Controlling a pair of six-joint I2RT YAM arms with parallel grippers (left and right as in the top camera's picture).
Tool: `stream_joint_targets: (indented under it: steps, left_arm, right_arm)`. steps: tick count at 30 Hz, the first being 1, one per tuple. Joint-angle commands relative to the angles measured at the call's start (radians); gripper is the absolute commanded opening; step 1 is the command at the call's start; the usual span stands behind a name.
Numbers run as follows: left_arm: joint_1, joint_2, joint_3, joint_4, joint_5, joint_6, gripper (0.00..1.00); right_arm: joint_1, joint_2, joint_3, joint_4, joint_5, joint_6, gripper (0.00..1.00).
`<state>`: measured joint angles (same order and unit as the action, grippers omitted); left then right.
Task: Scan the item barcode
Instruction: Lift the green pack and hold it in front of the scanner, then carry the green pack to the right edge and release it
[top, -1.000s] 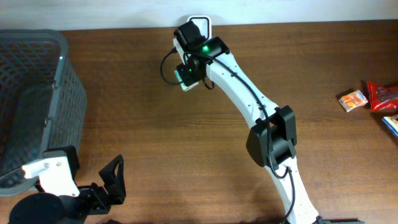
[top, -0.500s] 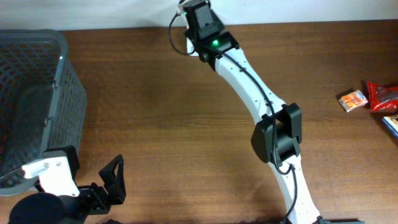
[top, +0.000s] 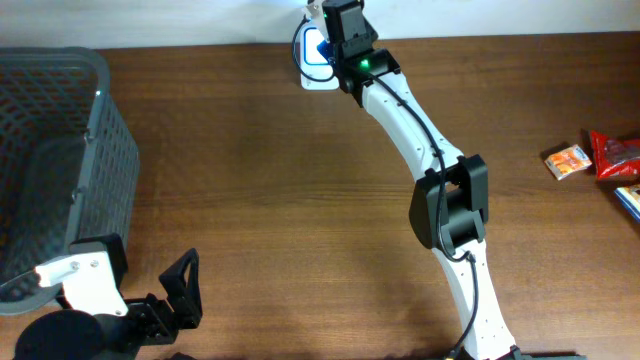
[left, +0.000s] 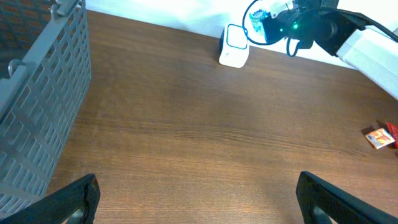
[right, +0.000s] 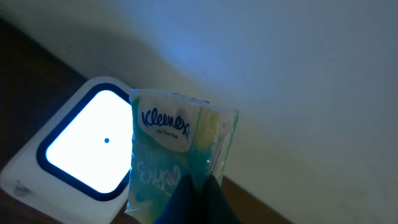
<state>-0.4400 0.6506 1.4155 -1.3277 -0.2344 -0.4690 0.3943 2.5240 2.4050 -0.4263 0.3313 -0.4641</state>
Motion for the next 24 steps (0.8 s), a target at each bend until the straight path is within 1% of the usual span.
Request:
stream_joint_targets:
  steps: [1,2,4,8,9,11,14,16,21,24]
  left_arm:
    - [0.004,0.000,-0.003,0.002,0.007,-0.009,0.99]
    - [0.004,0.000,-0.003,0.002,0.007,-0.009,0.99]
    - [0.004,0.000,-0.003,0.002,0.007,-0.009,0.99]
    - [0.004,0.000,-0.003,0.002,0.007,-0.009,0.99]
    - [0.004,0.000,-0.003,0.002,0.007,-0.009,0.99]
    - [0.004,0.000,-0.003,0.002,0.007,-0.009,0.99]
    - [0.004,0.000,-0.003,0.002,0.007,-0.009,0.99]
    - [0.004,0.000,-0.003,0.002,0.007,-0.009,0.99]
    - [0.004,0.000,-0.003,0.002,0.007,-0.009,0.99]
    - [0.004,0.000,-0.003,0.002,0.007,-0.009,0.99]
  right_arm:
    - [-0.019,-0.050,0.010,-0.014,-0.006,0.217,0.04]
    - [-0.036,-0.081,0.010,-0.034,-0.024,0.266,0.04]
    - [-0.066,-0.128,0.010,-0.083,-0.047,0.271,0.04]
    - [-0.148,-0.195,0.010,-0.196,-0.032,0.277,0.04]
    - [-0.177,-0.210,0.010,-0.236,-0.032,0.306,0.04]
    - [-0.268,-0.230,0.010,-0.354,-0.032,0.419,0.04]
    - [-0.393,-0.233,0.009,-0.510,-0.032,0.527,0.04]
    - [-0.481,-0.229,0.006,-0.603,-0.033,0.568,0.04]
    - [-0.677,-0.227,-0.033,-0.744,-0.032,0.622,0.04]
    - [-0.782,-0.227,-0.092,-0.771,-0.033,0.689,0.04]
